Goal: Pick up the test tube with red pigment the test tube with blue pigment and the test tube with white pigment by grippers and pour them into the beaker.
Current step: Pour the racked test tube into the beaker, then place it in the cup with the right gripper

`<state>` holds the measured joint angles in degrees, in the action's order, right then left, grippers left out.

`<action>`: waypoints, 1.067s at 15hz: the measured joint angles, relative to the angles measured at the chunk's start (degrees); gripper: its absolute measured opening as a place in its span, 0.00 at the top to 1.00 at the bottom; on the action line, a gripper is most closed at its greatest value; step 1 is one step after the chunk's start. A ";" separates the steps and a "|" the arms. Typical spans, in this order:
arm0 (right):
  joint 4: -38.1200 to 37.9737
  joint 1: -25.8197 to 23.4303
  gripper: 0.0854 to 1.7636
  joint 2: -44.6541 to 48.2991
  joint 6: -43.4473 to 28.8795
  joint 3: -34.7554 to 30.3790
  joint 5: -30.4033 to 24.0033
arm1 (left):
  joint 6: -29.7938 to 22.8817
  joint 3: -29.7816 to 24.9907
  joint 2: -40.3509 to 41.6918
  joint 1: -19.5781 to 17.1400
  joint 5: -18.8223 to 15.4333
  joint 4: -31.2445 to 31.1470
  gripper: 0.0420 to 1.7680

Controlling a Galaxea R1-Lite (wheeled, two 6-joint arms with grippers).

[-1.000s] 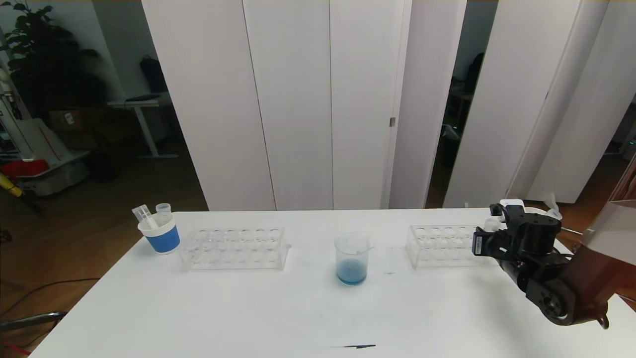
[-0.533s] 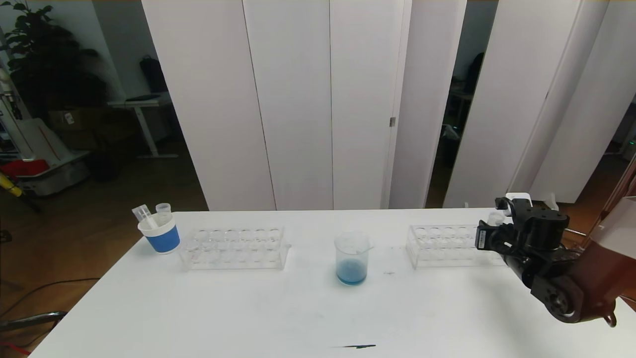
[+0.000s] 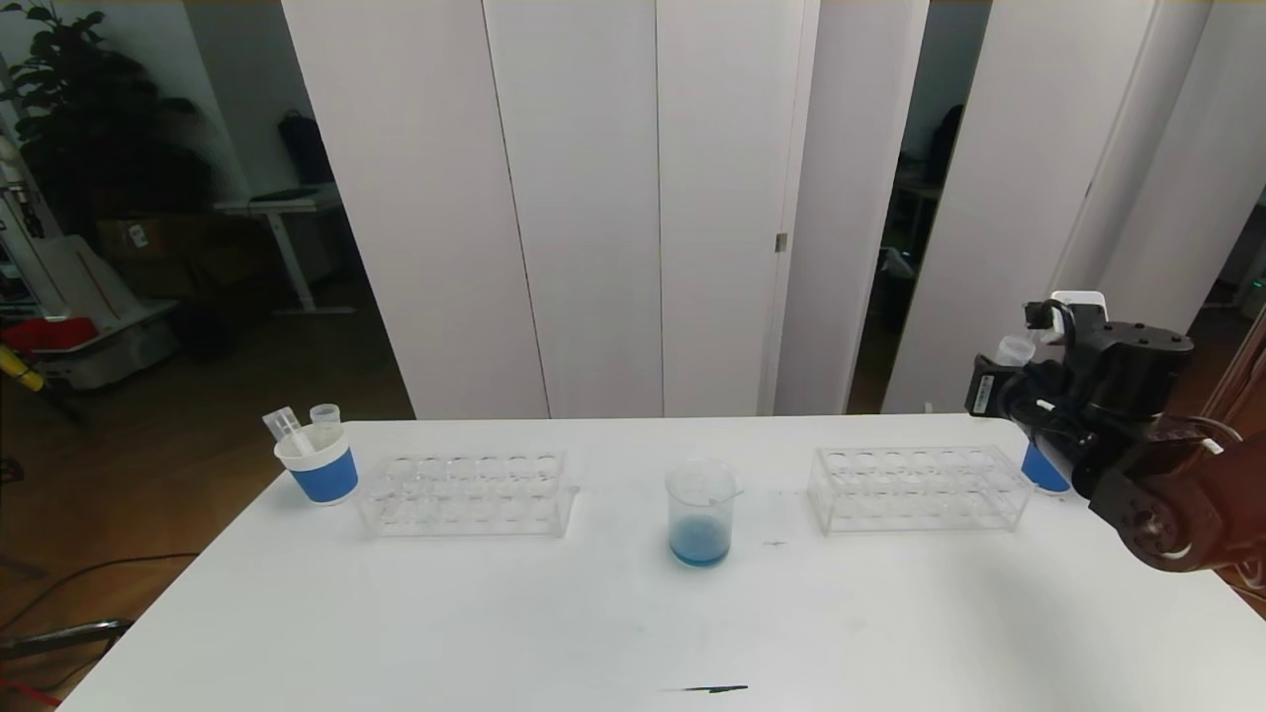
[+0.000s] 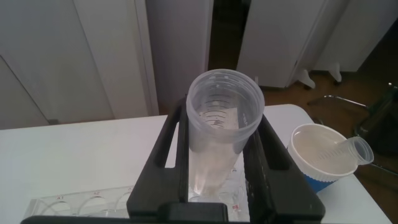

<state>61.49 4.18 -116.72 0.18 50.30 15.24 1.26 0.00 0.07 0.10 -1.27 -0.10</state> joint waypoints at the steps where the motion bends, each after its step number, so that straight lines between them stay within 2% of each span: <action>1: -3.83 -0.02 0.71 0.83 0.04 3.06 -0.09 | -0.02 0.00 0.00 0.00 0.00 0.00 0.01; 4: -17.92 -0.07 0.71 2.36 0.02 16.02 -0.48 | 0.00 0.00 0.00 0.00 -0.02 0.00 0.01; 6: -30.34 -0.02 0.71 2.67 -0.11 26.66 -1.93 | -0.02 0.00 0.00 0.00 0.01 0.00 0.01; 9: -46.30 0.22 0.71 2.28 -0.11 41.73 -10.23 | -0.02 0.00 0.00 0.00 0.00 0.00 0.01; 11: -50.33 0.66 0.71 1.38 0.83 48.18 -19.68 | -0.02 0.00 0.00 0.00 0.00 0.00 0.01; 13: -50.77 0.99 0.71 0.51 2.35 50.49 -29.54 | -0.02 0.00 0.00 0.00 0.00 -0.01 0.01; 14: -50.77 1.08 0.71 0.22 3.75 50.58 -32.99 | -0.02 0.00 0.00 0.00 -0.02 0.00 0.01; 16: -50.63 1.49 0.71 -0.11 9.07 49.46 -36.07 | 0.00 0.00 0.00 0.00 0.00 0.00 0.01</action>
<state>10.86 5.67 -116.83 9.25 99.76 -20.83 1.26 0.00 0.07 0.10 -1.27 -0.10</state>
